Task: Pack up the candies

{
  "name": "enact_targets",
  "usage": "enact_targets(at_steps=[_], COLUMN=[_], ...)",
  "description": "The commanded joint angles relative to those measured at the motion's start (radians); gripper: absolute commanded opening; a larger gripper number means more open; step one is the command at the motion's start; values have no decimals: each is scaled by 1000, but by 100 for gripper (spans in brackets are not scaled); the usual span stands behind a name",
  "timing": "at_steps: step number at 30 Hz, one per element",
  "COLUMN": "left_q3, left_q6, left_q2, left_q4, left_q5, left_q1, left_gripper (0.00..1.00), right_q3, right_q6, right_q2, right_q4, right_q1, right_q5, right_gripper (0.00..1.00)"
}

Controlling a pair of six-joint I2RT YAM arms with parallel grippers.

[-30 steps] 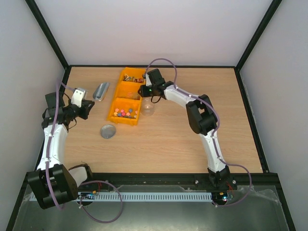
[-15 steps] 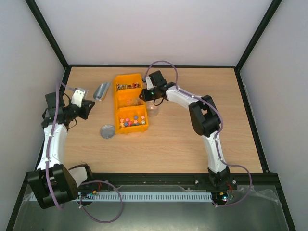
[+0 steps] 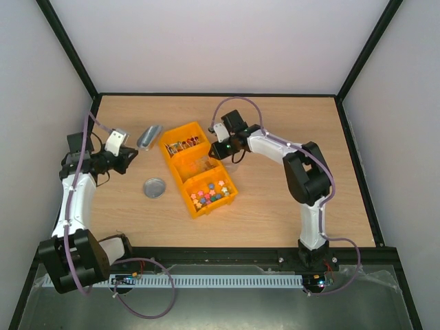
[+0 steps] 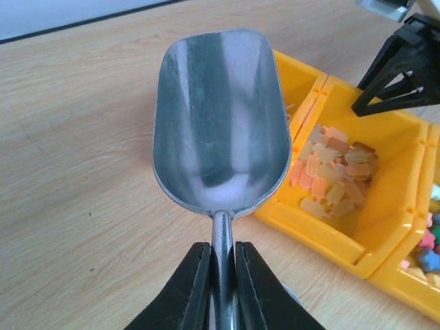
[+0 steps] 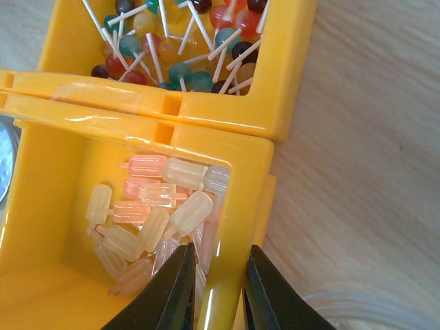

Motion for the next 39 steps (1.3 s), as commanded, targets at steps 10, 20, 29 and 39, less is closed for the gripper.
enact_targets(at_steps=[10,20,29,39], left_q3=[74,127,207,296], left_q6=[171,213,338,563], left_q2=[3,4,13,94], left_q4=[-195,-313,-440,-570], left_q5=[-73,-153,-204,-238], left_q1=[-34,-44,-57,-62], left_gripper=[2,2,2,2], right_q3=[-171,-223,-147,-99], right_q6=[16,82,-15,-238], right_q2=[-136,-190,-224,-310], right_q4=[-19,12,-95,-139], right_q1=[6,17,17,9], right_q5=[-105,-68,-15,46], right_gripper=[18,27,64,79])
